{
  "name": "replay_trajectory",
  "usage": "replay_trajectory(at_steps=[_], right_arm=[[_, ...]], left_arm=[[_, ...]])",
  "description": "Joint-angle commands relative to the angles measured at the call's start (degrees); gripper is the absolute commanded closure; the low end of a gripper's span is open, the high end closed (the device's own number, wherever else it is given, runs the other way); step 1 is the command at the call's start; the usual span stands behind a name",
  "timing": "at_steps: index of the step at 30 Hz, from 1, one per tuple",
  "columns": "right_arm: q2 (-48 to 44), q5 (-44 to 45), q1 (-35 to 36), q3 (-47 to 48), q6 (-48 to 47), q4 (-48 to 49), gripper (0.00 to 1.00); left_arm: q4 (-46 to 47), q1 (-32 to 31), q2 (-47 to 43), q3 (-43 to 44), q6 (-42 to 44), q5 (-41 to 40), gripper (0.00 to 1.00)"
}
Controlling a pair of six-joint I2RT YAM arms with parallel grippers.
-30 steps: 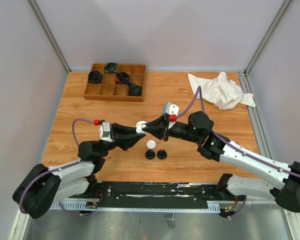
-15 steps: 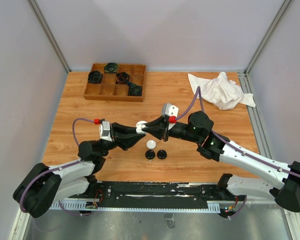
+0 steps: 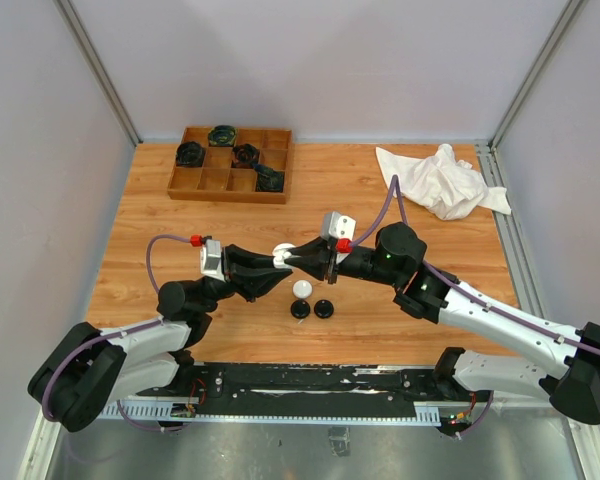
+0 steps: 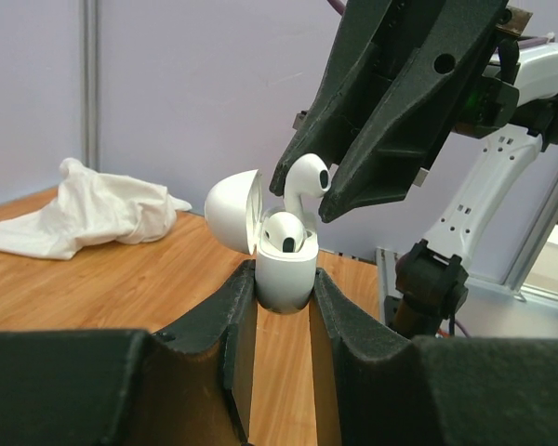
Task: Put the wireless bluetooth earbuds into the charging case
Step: Place the earbud in the charging case.
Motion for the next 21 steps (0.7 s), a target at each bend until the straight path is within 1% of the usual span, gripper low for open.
replay_trajectory(at_steps=[1,5,11,15,21], right_arm=[[0.1,-3.2,1.3,-1.1,-1.8,-2.6,0.88],[0.2,-3.5,0.6,-1.8,-0.3,-1.5,0.88],[1.3,-4.3,-0.6,-1.1,1.5,-2.6,0.87],[1.6,-6.8,-2.6,-1.6,3.1,-1.8,0.87],[3.2,-12.5,-2.8,-0.5,2.5,-3.3,0.86]], left_arm=[[7.6,0.4,-0.3,1.3,-0.9,0.0,1.0],[8.2,0.4,-0.6,1.3,-1.2,0.0,1.0],[9.3,0.4,-0.8,0.8,-0.4,0.7,1.0],[9.7,0.4,-1.2,0.3,0.2,1.1,1.0],[12.1,0.4,0.1,0.4,-1.0,2.4,1.0]])
